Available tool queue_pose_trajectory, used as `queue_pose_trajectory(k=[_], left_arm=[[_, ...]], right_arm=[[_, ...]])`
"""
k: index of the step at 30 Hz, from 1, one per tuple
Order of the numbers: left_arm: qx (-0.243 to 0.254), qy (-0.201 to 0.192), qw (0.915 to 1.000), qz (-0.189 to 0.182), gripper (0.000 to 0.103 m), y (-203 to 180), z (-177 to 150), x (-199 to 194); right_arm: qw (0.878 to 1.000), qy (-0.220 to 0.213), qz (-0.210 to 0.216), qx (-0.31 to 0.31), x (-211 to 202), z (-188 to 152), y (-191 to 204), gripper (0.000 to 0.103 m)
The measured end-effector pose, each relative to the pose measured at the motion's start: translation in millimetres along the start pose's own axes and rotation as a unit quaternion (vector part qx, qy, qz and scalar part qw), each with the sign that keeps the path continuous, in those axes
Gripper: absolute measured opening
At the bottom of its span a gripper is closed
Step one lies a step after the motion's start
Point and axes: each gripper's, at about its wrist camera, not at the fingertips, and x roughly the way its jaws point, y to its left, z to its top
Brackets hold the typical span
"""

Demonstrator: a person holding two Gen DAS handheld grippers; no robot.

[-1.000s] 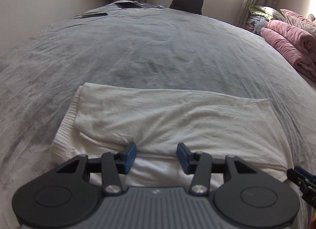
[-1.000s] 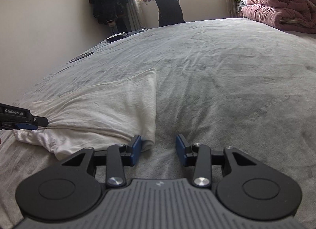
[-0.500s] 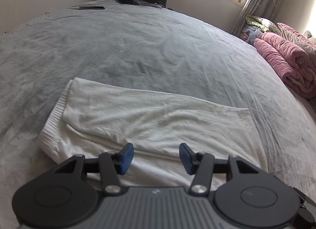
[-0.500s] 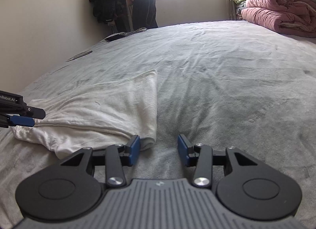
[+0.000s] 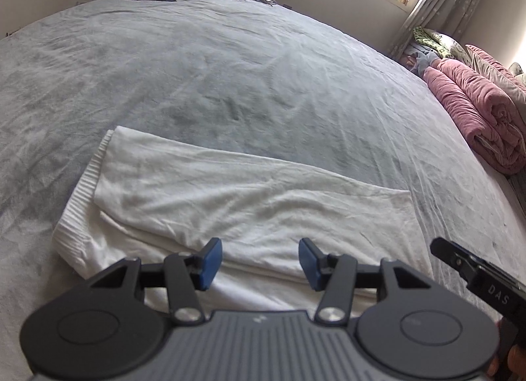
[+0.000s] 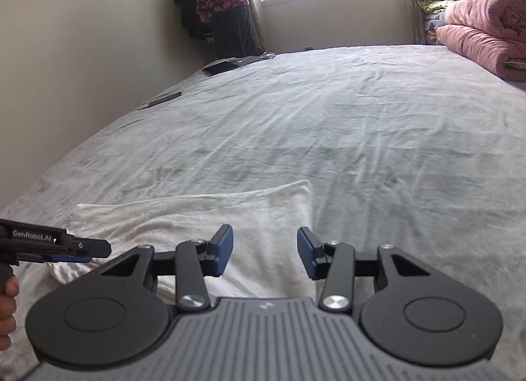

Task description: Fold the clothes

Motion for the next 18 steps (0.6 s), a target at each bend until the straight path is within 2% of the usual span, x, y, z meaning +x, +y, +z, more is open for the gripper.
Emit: queue_pose_trajectory(k=[4, 7, 12, 18], left_arm=[[0.0, 0.011, 0.9999, 0.008, 0.055, 3, 2, 9], [-0.01, 0.02, 0.9997, 0.008, 0.055, 10, 4, 17], [-0.018, 0.019, 0.9996, 0.005, 0.056, 10, 6, 14], [-0.009, 0.022, 0.9997, 0.011, 0.059, 4, 5, 17]], right_arm=[[0.999, 0.032, -0.004, 0.004, 33, 11, 0, 0.041], [0.997, 0.068, -0.022, 0.026, 54, 2, -10, 0.04], [0.997, 0.062, -0.019, 0.039, 52, 1, -14, 0.041], [0.997, 0.066, -0.036, 0.019, 65, 16, -6, 0.042]])
